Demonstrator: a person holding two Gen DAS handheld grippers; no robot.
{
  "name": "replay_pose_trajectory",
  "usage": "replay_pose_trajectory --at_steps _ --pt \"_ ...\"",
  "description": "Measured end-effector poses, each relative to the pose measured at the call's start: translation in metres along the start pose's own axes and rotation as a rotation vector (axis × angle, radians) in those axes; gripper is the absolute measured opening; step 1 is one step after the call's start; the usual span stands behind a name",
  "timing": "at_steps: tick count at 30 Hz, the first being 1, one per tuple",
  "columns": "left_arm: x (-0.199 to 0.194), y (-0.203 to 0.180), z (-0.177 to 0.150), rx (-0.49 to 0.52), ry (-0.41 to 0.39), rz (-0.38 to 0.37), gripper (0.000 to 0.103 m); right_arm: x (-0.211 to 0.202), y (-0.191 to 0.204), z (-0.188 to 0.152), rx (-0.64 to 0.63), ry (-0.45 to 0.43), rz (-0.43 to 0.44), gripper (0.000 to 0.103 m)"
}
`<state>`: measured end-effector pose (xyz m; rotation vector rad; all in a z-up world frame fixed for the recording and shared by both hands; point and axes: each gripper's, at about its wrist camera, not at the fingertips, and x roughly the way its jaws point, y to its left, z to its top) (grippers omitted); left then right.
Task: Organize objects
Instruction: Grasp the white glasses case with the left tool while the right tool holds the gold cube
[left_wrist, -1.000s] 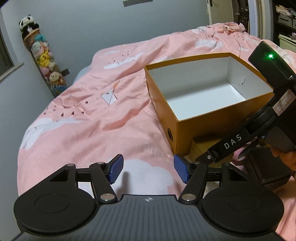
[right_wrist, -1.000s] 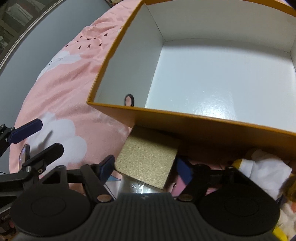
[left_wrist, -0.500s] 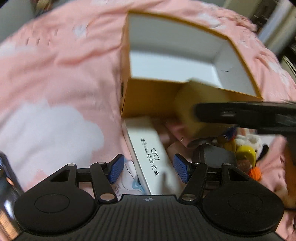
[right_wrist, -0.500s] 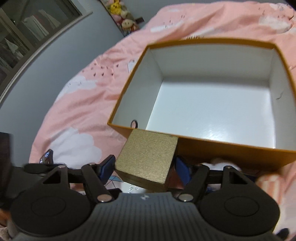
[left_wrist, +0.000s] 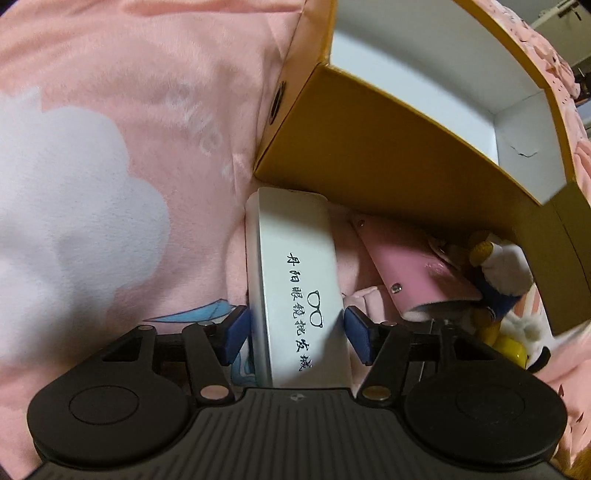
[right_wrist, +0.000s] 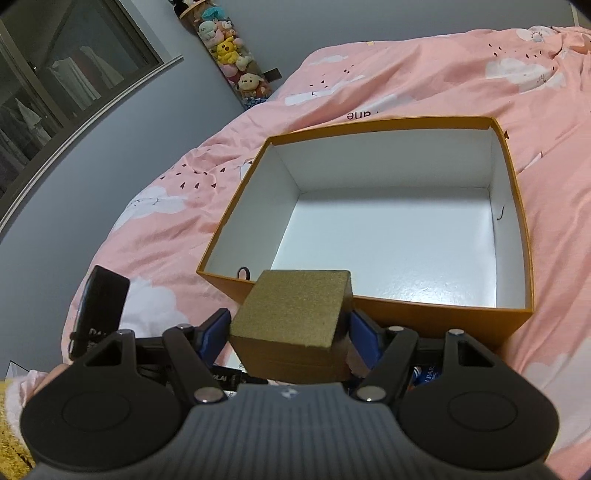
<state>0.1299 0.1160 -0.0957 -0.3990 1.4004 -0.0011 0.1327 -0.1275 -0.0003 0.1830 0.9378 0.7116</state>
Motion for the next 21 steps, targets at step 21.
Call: replay_pose_trajectory --at_steps 21 --pt "-0.073 -0.001 -0.021 -0.048 -0.197 -0.070 0.065 -0.003 -0.012 -0.001 0.023 -0.009 0.021 0.070"
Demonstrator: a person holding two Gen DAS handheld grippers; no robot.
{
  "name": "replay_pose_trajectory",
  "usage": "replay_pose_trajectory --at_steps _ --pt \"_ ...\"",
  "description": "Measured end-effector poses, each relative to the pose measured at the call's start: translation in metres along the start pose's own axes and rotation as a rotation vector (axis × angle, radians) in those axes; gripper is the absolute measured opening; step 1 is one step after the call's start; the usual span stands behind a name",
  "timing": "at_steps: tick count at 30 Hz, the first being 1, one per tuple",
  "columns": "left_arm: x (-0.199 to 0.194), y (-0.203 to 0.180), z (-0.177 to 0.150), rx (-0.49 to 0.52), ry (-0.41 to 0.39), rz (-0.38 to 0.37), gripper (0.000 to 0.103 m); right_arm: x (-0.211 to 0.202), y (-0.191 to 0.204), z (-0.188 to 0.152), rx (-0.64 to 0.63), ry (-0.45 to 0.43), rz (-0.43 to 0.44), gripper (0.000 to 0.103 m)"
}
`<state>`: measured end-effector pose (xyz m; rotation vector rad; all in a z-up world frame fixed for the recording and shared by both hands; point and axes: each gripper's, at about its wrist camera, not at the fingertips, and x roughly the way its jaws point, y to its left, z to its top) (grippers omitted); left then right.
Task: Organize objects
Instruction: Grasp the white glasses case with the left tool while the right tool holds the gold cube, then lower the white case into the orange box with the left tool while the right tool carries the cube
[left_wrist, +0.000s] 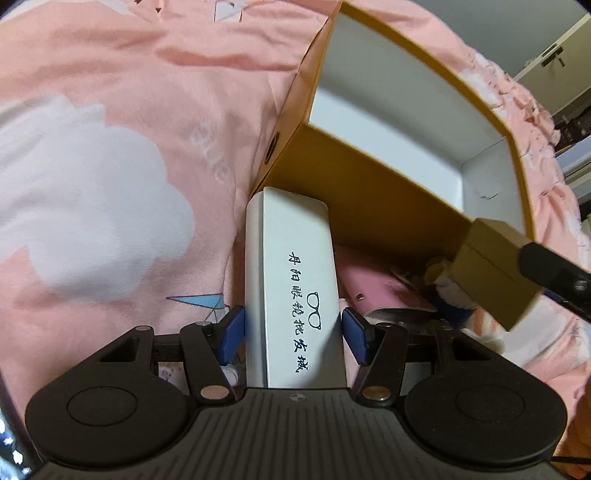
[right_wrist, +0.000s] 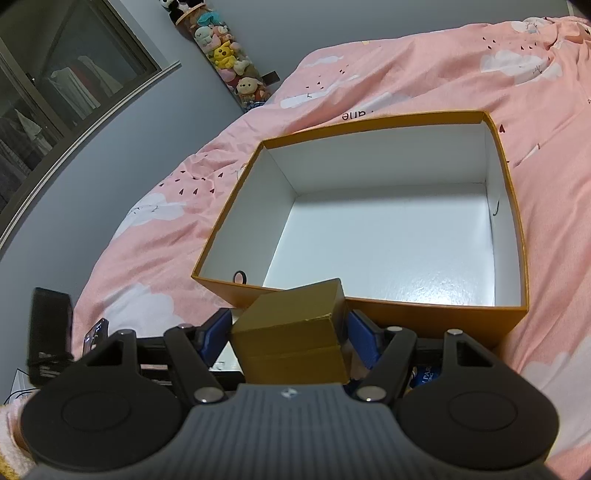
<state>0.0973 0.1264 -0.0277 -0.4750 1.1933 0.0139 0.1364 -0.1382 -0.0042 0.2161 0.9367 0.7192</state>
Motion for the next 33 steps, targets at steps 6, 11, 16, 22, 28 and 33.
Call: replay_pose_trajectory --at_steps 6,11,16,22,28,33 --pt "-0.016 0.001 -0.015 0.015 -0.031 -0.063 0.065 -0.005 0.002 0.002 -0.011 -0.015 0.009 0.070" --pt "-0.027 -0.021 -0.015 0.070 -0.073 -0.107 0.065 -0.014 0.003 0.009 -0.005 -0.028 0.041 0.070" --pt "-0.048 -0.041 0.001 0.136 -0.116 -0.145 0.065 -0.023 -0.004 0.022 0.042 -0.034 0.088 0.070" --pt "-0.054 -0.078 0.035 0.234 -0.158 -0.163 0.065 -0.028 -0.016 0.044 0.061 -0.072 0.071 0.070" --pt "-0.011 -0.103 0.080 0.274 -0.143 -0.111 0.065 -0.011 -0.036 0.067 0.101 -0.066 0.041 0.070" --pt "0.035 -0.104 0.102 0.271 -0.072 -0.055 0.065 0.015 -0.056 0.079 0.152 -0.018 0.023 0.070"
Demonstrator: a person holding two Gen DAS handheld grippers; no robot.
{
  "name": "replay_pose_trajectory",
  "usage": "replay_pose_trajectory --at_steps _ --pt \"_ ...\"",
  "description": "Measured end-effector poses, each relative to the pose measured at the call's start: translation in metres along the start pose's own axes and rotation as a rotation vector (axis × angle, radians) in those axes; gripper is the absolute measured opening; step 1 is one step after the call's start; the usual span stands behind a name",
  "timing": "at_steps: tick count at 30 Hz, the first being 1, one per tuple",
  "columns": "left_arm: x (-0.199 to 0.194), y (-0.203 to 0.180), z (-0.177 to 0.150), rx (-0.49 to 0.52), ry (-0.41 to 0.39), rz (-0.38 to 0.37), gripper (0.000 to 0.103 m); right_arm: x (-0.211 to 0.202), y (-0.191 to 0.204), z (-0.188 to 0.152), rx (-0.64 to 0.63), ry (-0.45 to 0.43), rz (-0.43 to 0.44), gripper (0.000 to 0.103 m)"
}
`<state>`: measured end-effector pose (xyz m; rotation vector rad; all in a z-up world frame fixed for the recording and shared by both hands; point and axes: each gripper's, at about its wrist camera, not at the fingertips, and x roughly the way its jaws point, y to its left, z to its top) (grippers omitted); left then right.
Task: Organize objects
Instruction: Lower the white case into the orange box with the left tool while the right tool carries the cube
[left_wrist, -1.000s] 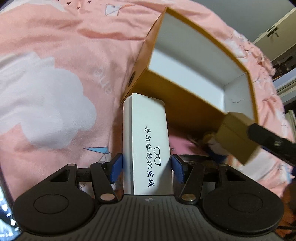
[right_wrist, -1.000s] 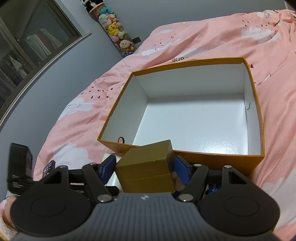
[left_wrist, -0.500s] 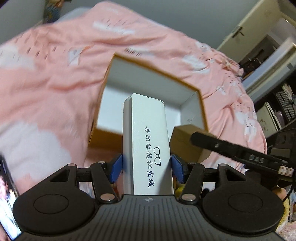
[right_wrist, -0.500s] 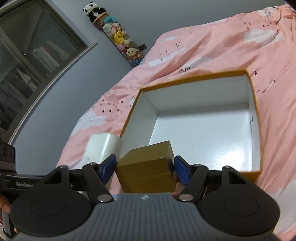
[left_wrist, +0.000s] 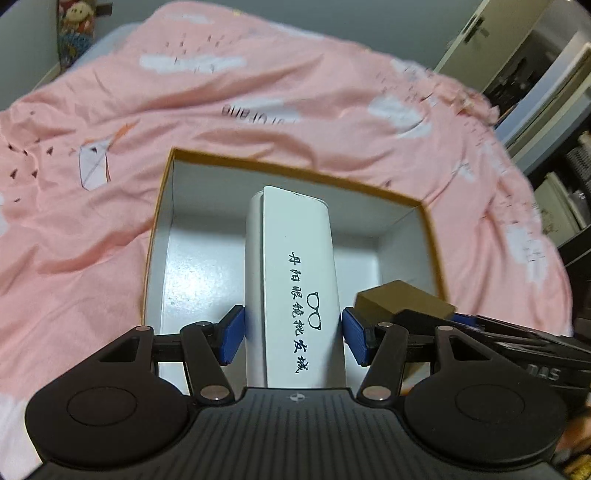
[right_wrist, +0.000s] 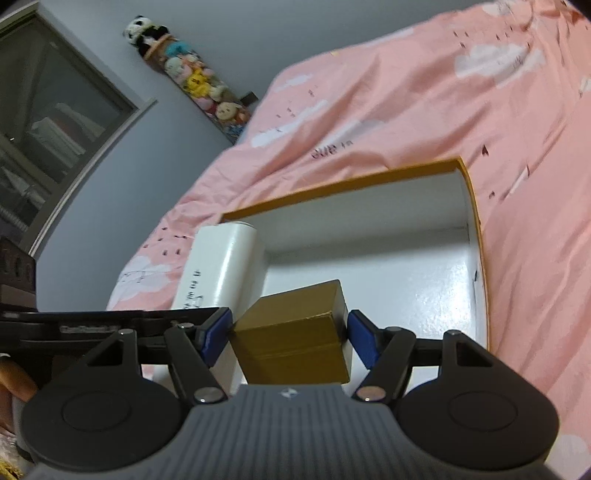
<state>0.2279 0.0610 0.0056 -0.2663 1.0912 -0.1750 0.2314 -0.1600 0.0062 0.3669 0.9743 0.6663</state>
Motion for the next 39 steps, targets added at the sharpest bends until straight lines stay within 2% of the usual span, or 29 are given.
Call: replay_pose_trajectory --at_steps 3,10,16,22,32,35,39 --pt "0.022 0.004 0.005 0.014 0.005 0.041 0.065 0.016 -0.009 0.003 0.021 0.030 -0.011 0.070" --pt "0.063 0.012 0.006 0.031 0.091 0.113 0.064 0.048 -0.026 0.006 0.050 0.098 -0.018 0.070" --pt "0.079 0.010 -0.002 0.071 0.169 0.166 0.064 0.064 -0.035 0.008 0.066 0.136 -0.024 0.070" --pt "0.084 0.008 -0.002 0.085 0.206 0.210 0.065 0.072 -0.040 0.006 0.069 0.156 -0.020 0.070" --pt "0.091 -0.004 -0.010 0.199 0.217 0.308 0.069 0.072 -0.050 0.005 0.096 0.176 -0.026 0.070" --pt "0.087 -0.008 -0.011 0.240 0.175 0.311 0.069 0.071 -0.048 0.005 0.096 0.177 -0.024 0.070" --pt "0.081 -0.021 -0.016 0.376 0.119 0.304 0.069 0.067 -0.051 0.007 0.114 0.169 -0.024 0.070"
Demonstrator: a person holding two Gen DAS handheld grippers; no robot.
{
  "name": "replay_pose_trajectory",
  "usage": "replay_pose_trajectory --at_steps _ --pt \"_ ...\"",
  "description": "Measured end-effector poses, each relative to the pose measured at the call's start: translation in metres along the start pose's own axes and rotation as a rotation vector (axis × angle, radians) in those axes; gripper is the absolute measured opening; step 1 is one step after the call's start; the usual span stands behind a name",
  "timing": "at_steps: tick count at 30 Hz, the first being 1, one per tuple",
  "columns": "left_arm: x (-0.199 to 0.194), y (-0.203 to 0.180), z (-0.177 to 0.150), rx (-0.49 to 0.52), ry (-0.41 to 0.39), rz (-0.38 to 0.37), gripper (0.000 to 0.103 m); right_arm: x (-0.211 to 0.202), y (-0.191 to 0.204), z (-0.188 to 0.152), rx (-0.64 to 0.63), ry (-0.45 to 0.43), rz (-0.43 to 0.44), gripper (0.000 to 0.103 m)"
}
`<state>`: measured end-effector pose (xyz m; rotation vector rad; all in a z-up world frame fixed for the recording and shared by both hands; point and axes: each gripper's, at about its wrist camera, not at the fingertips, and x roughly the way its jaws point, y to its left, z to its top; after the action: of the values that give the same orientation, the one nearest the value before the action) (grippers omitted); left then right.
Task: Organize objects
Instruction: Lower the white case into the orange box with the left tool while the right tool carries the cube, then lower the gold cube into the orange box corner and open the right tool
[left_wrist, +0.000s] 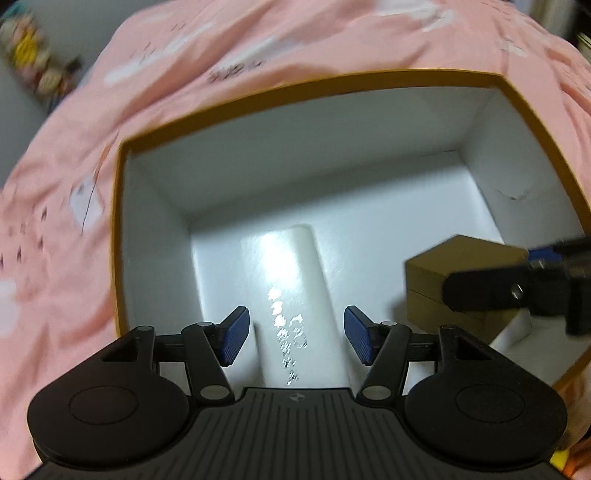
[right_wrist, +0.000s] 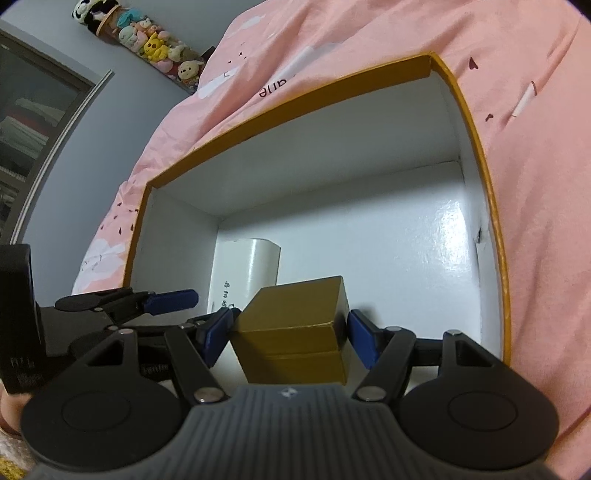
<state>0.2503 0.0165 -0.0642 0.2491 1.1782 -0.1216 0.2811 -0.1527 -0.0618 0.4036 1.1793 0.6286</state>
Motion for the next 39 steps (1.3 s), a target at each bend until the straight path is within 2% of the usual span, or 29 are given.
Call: replay_pose_trajectory --at_steps 3,5,7,10,16,22,24,28,31,35,39 --pt "0.005 -0.015 0.000 0.097 -0.028 0.003 0.069 -0.004 0.002 0.002 -0.004 -0.019 -0.003 0.070" --pt "0.011 -0.026 -0.001 0.171 -0.045 0.057 0.068 -0.006 0.001 0.004 -0.002 -0.024 -0.006 0.070" --pt "0.016 -0.032 0.000 0.216 -0.024 0.105 0.061 -0.006 0.001 0.005 -0.001 -0.020 -0.003 0.069" --pt "0.022 -0.037 0.001 0.255 0.006 0.134 0.060 -0.005 0.002 0.005 -0.007 -0.013 -0.005 0.070" --pt "0.028 -0.038 0.001 0.314 0.061 0.131 0.060 -0.002 0.000 0.005 -0.001 0.003 -0.002 0.069" --pt "0.030 -0.027 -0.005 0.343 0.097 0.168 0.053 0.000 0.000 0.007 0.007 0.015 -0.002 0.070" --pt "0.031 -0.020 -0.007 0.335 0.110 0.184 0.053 0.001 0.000 0.007 0.007 0.016 -0.003 0.070" --pt "0.031 -0.017 -0.007 0.306 0.116 0.170 0.051 0.004 0.005 0.008 0.000 0.020 -0.001 0.069" --pt "0.027 -0.014 -0.008 0.294 0.066 0.170 0.050 0.007 0.008 0.010 0.002 0.023 0.005 0.069" --pt "0.000 0.006 -0.005 0.153 -0.049 0.067 0.050 0.008 0.010 0.015 0.033 0.018 0.024 0.069" --pt "-0.024 0.031 0.004 0.020 -0.142 0.005 0.050 0.013 0.016 0.024 0.074 -0.008 0.049 0.069"
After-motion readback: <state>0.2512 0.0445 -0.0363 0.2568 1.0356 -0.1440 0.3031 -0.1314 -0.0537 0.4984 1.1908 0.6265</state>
